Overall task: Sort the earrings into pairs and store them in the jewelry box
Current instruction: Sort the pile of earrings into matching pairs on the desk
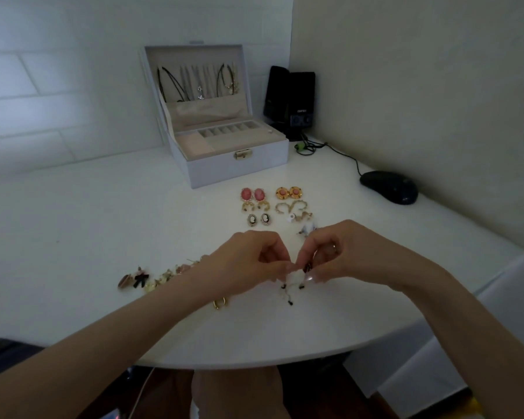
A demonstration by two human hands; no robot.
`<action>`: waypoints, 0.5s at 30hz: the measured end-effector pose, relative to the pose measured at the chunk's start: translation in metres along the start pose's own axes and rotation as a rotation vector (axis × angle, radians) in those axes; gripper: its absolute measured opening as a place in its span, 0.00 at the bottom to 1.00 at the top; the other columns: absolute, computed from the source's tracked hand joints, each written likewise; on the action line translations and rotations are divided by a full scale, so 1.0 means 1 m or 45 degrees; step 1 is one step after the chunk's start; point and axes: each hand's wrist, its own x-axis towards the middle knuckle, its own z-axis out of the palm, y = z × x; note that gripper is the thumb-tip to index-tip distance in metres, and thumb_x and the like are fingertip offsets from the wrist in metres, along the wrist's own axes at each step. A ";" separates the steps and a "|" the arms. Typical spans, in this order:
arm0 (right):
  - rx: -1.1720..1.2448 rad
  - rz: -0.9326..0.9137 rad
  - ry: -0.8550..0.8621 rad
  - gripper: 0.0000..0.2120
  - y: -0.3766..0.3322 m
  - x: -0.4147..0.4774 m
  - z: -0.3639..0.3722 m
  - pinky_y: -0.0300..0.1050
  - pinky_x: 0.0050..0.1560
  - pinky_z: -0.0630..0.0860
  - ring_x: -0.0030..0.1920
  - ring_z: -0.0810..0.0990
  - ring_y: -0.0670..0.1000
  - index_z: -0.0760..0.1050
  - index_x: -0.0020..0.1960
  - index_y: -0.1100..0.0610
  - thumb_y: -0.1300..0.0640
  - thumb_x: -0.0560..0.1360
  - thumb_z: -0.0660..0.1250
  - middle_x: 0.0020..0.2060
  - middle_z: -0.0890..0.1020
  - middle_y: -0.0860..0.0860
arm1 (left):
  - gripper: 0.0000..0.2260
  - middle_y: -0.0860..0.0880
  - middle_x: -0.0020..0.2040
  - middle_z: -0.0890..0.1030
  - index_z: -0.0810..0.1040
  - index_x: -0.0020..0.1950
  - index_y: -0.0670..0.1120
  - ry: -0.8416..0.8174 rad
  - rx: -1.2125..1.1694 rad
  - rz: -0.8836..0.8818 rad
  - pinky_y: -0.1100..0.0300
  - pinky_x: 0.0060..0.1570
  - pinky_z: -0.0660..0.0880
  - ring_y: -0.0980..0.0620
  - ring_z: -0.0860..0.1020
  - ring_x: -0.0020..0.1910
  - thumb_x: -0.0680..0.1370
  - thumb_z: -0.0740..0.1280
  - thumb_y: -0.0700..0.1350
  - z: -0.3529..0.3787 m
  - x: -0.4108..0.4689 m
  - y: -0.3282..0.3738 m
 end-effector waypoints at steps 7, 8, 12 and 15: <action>-0.029 -0.039 0.145 0.08 0.005 0.006 -0.001 0.35 0.37 0.77 0.32 0.80 0.43 0.82 0.40 0.56 0.67 0.66 0.74 0.31 0.83 0.49 | 0.05 0.53 0.41 0.81 0.78 0.44 0.49 0.131 0.065 0.010 0.68 0.40 0.72 0.57 0.77 0.41 0.74 0.68 0.50 0.003 0.013 -0.002; -0.008 -0.046 0.136 0.08 0.005 0.004 -0.003 0.35 0.37 0.77 0.33 0.81 0.44 0.81 0.42 0.56 0.67 0.66 0.74 0.33 0.84 0.50 | 0.05 0.54 0.41 0.80 0.78 0.44 0.49 0.137 0.072 0.017 0.69 0.39 0.71 0.58 0.77 0.40 0.74 0.68 0.51 0.002 0.013 -0.003; 0.066 -0.070 0.113 0.11 0.005 0.002 -0.010 0.38 0.44 0.80 0.41 0.84 0.48 0.78 0.47 0.57 0.67 0.67 0.73 0.39 0.85 0.52 | 0.06 0.54 0.43 0.79 0.77 0.45 0.50 0.142 0.112 0.033 0.72 0.38 0.70 0.59 0.75 0.41 0.74 0.68 0.52 0.000 0.011 -0.007; 0.102 -0.072 0.069 0.11 0.005 0.007 -0.009 0.36 0.43 0.78 0.41 0.84 0.48 0.77 0.47 0.59 0.69 0.67 0.72 0.40 0.85 0.53 | 0.06 0.54 0.42 0.79 0.77 0.45 0.50 0.143 0.110 0.034 0.71 0.39 0.70 0.58 0.76 0.41 0.74 0.68 0.51 0.000 0.013 -0.008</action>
